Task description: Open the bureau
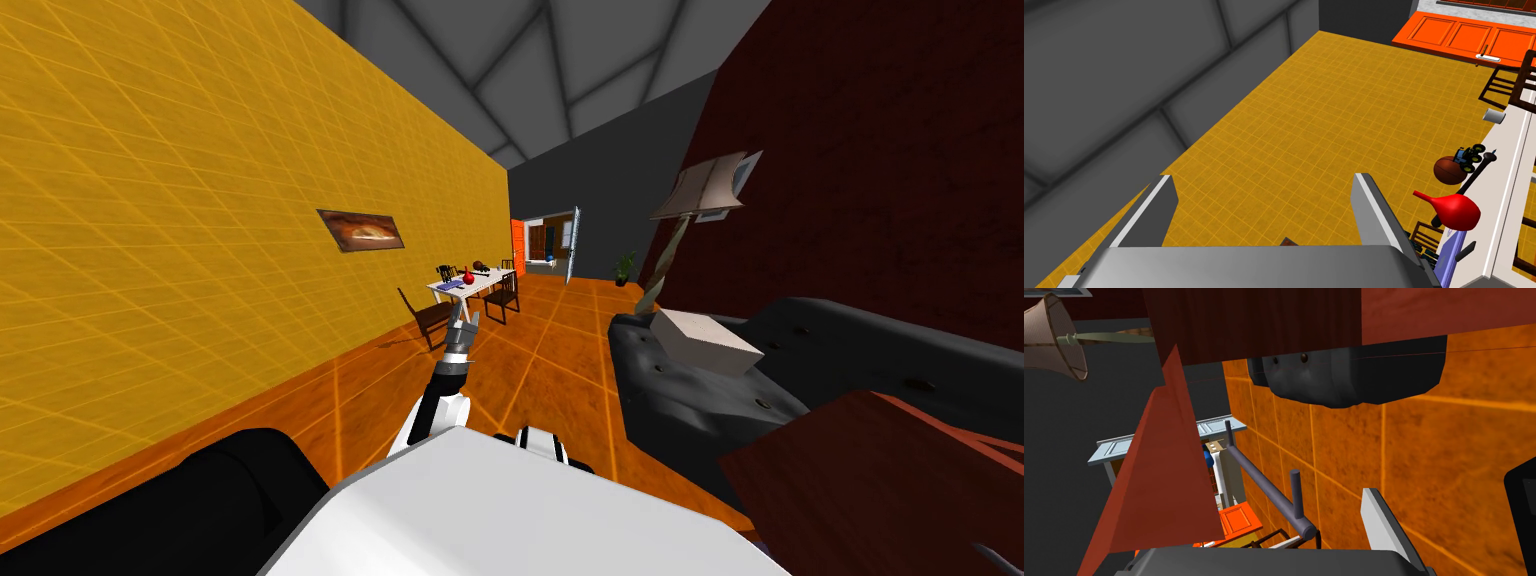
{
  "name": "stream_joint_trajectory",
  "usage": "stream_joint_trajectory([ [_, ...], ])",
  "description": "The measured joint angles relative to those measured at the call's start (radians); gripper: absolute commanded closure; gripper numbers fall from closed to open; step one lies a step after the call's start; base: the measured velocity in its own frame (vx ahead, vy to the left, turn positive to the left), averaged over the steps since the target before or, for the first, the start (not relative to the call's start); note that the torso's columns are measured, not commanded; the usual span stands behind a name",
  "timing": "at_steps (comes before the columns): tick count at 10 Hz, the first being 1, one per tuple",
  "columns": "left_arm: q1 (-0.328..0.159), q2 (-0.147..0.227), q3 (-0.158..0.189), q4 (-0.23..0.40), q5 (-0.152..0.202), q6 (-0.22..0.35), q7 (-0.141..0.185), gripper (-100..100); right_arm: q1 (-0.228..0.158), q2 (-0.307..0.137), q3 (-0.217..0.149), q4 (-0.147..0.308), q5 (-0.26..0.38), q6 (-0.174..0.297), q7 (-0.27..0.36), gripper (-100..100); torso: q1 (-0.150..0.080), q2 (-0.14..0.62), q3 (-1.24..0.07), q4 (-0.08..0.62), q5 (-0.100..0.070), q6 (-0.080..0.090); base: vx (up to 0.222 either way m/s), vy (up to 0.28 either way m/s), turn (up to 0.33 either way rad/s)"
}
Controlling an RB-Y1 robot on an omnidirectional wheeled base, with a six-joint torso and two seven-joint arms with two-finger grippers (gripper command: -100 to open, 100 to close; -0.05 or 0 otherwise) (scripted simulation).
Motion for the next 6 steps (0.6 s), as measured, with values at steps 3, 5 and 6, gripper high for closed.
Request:
stream_joint_trajectory([
  [3, 0.0, 0.0, 0.0, 0.0, 0.0, 0.0, 0.0, 0, 0.053, -0.002, -0.041, -0.054, -0.028, -0.008, -0.015, -100, 0.008, -0.005, -0.003, -0.001, 0.002, -0.001, 0.014, -0.029, -0.064],
  [5, 0.0, 0.0, 0.0, 0.0, 0.0, 0.0, 0.0, 0, 0.098, 0.009, -0.069, -0.099, -0.048, -0.018, -0.023, -100, 0.008, -0.004, -0.002, -0.001, 0.002, -0.001, 0.018, -0.012, -0.051],
  [6, 0.0, 0.0, 0.0, 0.0, 0.0, 0.0, 0.0, 0, 0.114, 0.009, -0.08, -0.117, -0.056, -0.023, -0.026, -100, 0.007, -0.004, -0.002, -0.001, 0.002, -0.002, 0.017, -0.012, -0.056],
])
